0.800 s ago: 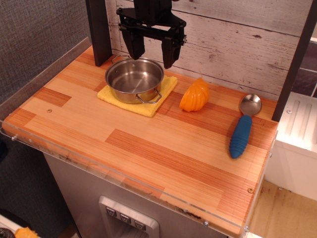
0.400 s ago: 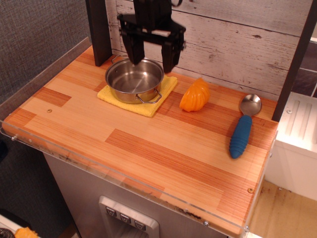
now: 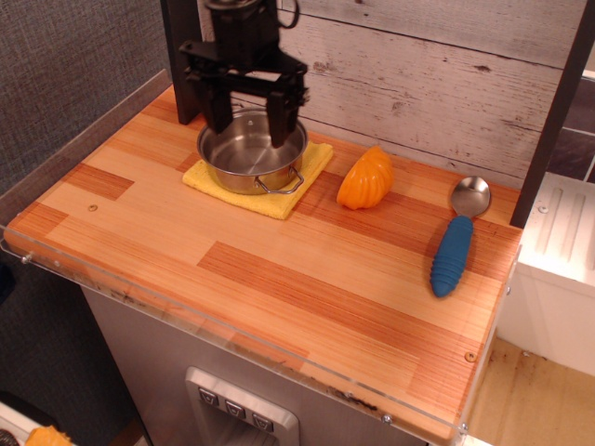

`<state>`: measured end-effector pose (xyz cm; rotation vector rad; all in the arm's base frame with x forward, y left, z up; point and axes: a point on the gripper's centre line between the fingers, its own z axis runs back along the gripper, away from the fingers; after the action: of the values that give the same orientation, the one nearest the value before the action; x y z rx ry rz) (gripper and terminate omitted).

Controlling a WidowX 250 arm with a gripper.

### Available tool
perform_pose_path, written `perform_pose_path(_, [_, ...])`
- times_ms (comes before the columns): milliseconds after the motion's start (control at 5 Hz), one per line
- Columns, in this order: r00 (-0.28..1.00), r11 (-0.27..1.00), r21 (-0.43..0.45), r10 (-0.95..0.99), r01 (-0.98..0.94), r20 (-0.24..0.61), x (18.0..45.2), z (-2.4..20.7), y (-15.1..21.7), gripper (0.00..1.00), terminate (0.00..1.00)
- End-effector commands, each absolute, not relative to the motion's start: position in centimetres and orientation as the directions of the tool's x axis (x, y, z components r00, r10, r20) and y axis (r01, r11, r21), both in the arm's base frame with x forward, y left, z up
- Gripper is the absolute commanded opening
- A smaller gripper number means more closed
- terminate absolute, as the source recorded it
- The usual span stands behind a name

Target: Move the pot to the front of the orange object.

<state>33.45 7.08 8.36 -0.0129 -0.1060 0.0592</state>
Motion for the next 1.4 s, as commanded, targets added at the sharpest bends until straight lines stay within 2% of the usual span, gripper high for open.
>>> perform_pose_path(0, [0.967, 0.966, 0.116, 0.214, -0.231, 0.138, 31.2, 8.5, 10.7, 1.0, 0.0])
perform_pose_path(200, [0.937, 0.928, 0.167, 0.307, -0.333, 0.166, 31.4, 7.6, 11.8, 1.0, 0.0])
perform_pose_path(400, [0.907, 0.9, 0.149, 0.386, -0.41, 0.168, 32.1, 6.9, 12.9, 1.0, 0.0])
perform_pose_path(600, [0.881, 0.883, 0.118, 0.426, -0.454, 0.204, 33.0, 7.9, 13.4, 1.0, 0.0])
perform_pose_path(1200, [0.893, 0.89, 0.109, 0.426, -0.442, 0.146, 34.8, 5.4, 13.4, 1.0, 0.0])
